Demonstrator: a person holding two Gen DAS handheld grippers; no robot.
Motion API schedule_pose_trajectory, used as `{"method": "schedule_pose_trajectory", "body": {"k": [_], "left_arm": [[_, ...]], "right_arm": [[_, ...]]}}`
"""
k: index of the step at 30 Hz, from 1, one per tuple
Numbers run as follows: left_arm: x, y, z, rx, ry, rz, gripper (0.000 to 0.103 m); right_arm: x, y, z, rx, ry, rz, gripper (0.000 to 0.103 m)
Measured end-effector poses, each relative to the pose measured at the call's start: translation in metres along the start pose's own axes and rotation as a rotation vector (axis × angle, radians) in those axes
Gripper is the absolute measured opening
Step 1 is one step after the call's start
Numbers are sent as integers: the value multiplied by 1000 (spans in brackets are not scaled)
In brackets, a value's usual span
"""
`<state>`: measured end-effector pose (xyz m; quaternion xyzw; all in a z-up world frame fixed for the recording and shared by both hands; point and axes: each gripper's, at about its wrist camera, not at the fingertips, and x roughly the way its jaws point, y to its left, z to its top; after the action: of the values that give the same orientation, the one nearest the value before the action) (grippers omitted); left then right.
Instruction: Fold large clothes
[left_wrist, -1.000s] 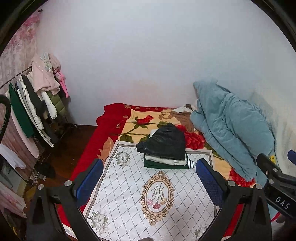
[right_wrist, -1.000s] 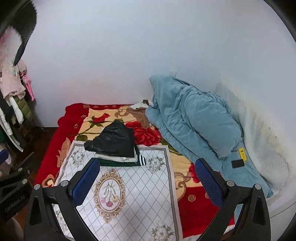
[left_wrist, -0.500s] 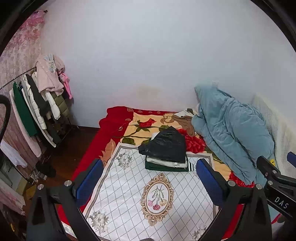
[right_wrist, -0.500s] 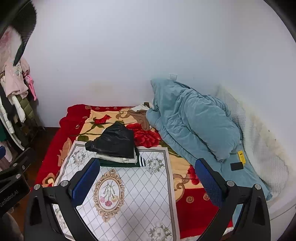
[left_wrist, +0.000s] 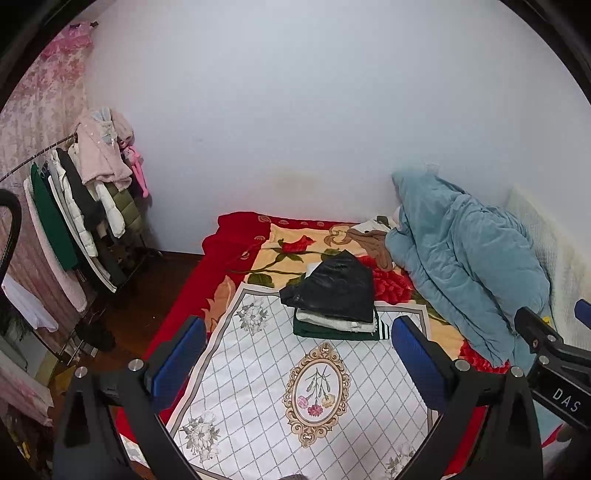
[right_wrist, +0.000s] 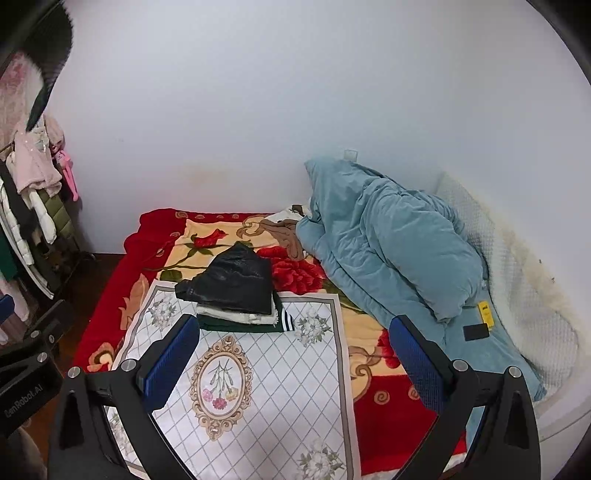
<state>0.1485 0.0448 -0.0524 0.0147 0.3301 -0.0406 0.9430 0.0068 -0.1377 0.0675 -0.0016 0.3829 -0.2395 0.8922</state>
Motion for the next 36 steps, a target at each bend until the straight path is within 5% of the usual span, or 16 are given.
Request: {"method": "schedule_pose_trajectory", "body": {"k": [36], "left_arm": [[-6, -5, 5, 7, -6, 3, 103]], "right_arm": [[-2, -1, -7, 1, 1, 8, 103]]}}
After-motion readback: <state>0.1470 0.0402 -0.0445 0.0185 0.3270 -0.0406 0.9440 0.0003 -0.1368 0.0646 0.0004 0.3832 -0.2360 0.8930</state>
